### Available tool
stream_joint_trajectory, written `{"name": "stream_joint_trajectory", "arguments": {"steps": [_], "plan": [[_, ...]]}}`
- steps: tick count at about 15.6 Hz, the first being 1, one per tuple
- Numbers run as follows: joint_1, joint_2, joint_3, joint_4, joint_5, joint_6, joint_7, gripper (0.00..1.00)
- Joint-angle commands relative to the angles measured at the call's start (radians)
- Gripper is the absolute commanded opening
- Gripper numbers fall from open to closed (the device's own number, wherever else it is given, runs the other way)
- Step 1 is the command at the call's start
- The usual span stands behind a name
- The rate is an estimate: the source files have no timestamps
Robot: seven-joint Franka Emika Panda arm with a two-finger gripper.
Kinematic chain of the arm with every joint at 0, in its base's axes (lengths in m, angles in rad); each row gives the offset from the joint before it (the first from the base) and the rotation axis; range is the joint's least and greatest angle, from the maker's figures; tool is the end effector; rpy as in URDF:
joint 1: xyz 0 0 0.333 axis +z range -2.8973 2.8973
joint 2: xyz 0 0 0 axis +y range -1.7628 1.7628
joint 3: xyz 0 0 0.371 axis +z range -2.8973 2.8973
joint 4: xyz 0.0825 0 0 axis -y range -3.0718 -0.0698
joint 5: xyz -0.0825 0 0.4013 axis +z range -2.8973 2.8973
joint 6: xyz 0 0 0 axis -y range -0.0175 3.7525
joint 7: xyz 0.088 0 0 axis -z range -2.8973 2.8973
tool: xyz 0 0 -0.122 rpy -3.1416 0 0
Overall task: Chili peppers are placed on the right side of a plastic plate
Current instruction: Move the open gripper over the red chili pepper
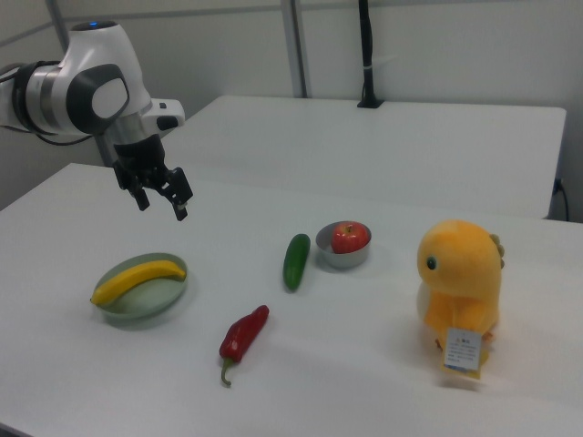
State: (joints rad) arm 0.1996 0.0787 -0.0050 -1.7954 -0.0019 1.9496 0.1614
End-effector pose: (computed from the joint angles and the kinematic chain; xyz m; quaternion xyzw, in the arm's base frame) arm 0.6044 0.1191 0.5402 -0.9991 -0.0169 -0.0373 0.0056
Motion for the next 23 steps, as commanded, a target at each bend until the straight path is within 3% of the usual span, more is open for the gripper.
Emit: {"name": "stream_joint_trajectory", "arguments": {"steps": [1,20,23], "plan": [[0.004,-0.043,-0.01,-0.067,0.002,0.009,-0.026,1.0],[-0.046,-0.042,-0.013,-0.093,-0.029,0.012,-0.028,1.0],[-0.074,-0.025,-0.047,-0.104,-0.052,0.012,-0.04,1.0]]}}
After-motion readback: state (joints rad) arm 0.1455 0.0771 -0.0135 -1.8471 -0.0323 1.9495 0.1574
